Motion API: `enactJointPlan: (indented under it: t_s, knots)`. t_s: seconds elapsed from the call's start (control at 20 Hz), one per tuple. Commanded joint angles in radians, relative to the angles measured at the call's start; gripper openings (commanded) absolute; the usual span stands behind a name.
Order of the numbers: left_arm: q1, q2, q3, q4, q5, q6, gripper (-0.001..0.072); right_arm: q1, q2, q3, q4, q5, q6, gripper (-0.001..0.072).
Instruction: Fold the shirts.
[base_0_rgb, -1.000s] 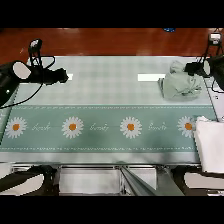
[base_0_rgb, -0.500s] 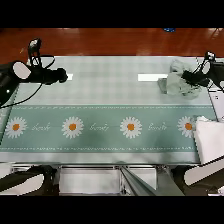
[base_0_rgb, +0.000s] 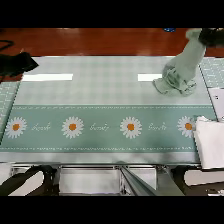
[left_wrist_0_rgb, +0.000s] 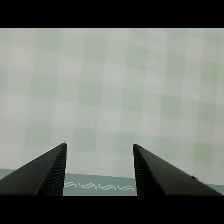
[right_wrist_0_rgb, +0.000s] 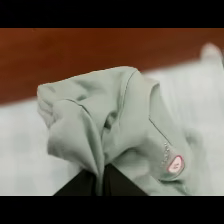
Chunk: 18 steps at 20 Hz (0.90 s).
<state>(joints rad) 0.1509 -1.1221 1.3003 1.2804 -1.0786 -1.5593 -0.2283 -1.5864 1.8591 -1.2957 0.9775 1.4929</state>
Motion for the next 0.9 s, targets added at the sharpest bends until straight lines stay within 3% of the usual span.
enactJointPlan:
  t_s: [0.0,0.35,0.65,0.85]
  knots:
    - [0.031,0.188,-0.068,-0.024,-0.034,0.003,0.0507,0.051,0.159,0.136,0.082,0.017,-0.086,0.0022]
    - [-0.039,0.556,-0.494,-0.150,-0.002,0.002,0.0507,0.204,0.406,0.196,0.082,-0.040,-0.136,0.0022]
    - [-0.045,0.601,-0.550,-0.147,0.037,0.003,0.0507,0.473,0.475,0.172,0.102,0.227,-0.150,0.0022]
    - [-0.045,0.598,-0.550,-0.103,0.074,0.002,0.0507,0.719,0.473,-0.109,0.108,0.218,-0.072,0.0022]
